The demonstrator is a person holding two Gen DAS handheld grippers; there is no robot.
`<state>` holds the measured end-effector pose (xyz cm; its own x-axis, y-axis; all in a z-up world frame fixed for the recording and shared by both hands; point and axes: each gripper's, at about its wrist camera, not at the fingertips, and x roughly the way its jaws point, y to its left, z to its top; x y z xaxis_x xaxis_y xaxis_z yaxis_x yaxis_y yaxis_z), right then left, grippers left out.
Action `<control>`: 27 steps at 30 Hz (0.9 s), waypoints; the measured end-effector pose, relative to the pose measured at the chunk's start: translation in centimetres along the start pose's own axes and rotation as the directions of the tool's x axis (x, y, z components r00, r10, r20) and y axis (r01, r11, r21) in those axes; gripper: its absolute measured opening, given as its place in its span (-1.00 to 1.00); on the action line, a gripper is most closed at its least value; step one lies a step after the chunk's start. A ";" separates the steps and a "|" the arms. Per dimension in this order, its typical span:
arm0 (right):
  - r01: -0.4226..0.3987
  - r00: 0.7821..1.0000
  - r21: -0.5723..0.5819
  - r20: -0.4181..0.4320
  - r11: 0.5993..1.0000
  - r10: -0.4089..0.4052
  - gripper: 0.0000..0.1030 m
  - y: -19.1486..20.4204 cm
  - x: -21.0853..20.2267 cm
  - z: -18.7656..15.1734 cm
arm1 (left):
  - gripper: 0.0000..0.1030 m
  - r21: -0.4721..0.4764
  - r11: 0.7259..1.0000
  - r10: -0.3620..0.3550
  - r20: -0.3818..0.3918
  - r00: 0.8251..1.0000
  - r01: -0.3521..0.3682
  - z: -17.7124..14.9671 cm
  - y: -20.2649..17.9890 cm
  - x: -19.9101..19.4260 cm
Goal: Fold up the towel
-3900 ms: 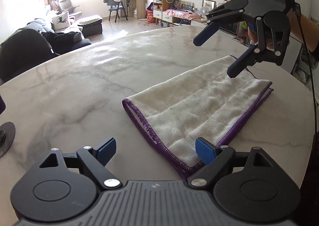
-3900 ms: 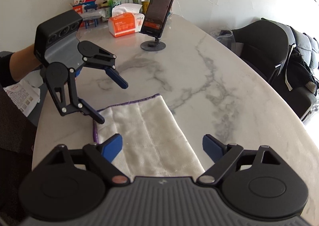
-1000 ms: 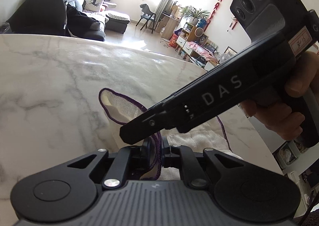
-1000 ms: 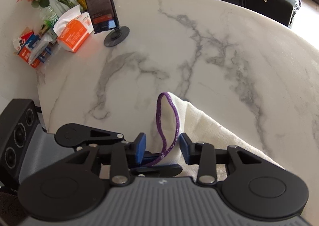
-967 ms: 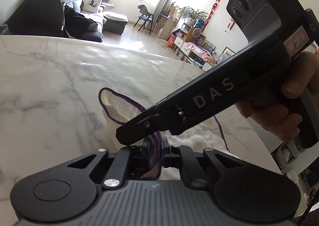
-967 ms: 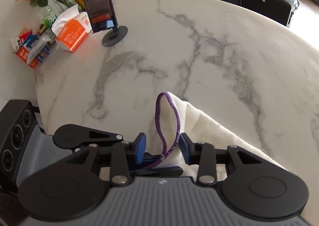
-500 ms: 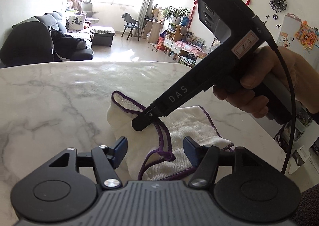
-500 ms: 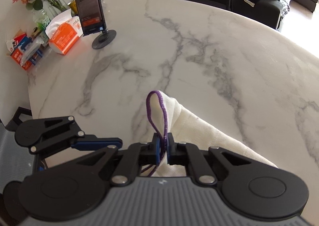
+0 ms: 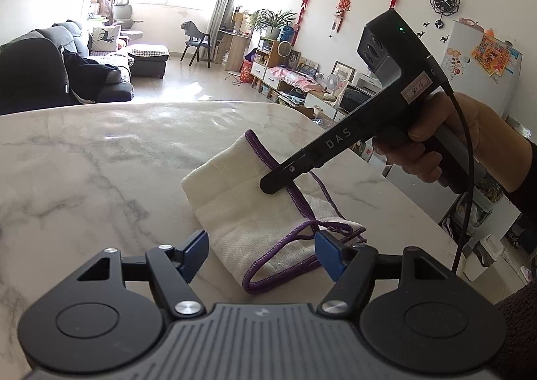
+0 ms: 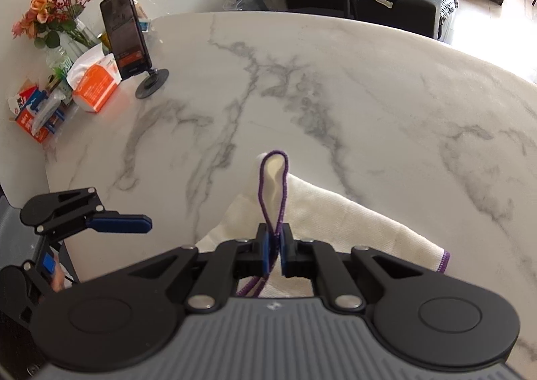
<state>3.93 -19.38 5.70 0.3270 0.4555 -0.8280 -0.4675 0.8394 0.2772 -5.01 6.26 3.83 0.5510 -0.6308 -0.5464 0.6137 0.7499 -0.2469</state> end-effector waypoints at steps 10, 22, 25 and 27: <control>0.009 1.000 0.060 -0.003 0.998 -0.009 -0.87 -2.5 -1.1 -1.1 | 0.38 0.017 1.000 0.008 -0.029 1.000 -0.008 0.4 0.4 1.7; 0.016 1.000 0.129 -0.006 0.992 -0.015 -0.87 -5.2 -2.4 -2.2 | 0.38 0.024 1.000 0.002 -0.051 0.999 -0.001 0.7 0.5 3.8; 0.018 1.000 0.146 -0.007 0.989 -0.017 -0.87 -5.9 -2.8 -2.5 | 0.38 0.029 1.000 0.000 -0.056 0.998 0.002 0.7 0.5 4.3; 0.019 1.000 0.157 -0.007 0.987 -0.018 -0.89 -6.3 -3.0 -2.7 | 0.38 0.032 0.999 -0.001 -0.060 0.998 0.003 0.7 0.5 4.5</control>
<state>3.72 -26.87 5.13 0.3292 0.4384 -0.8363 -0.3265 0.8839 0.3348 -1.78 3.70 1.84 0.5158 -0.6183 -0.5930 0.6327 0.7416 -0.2229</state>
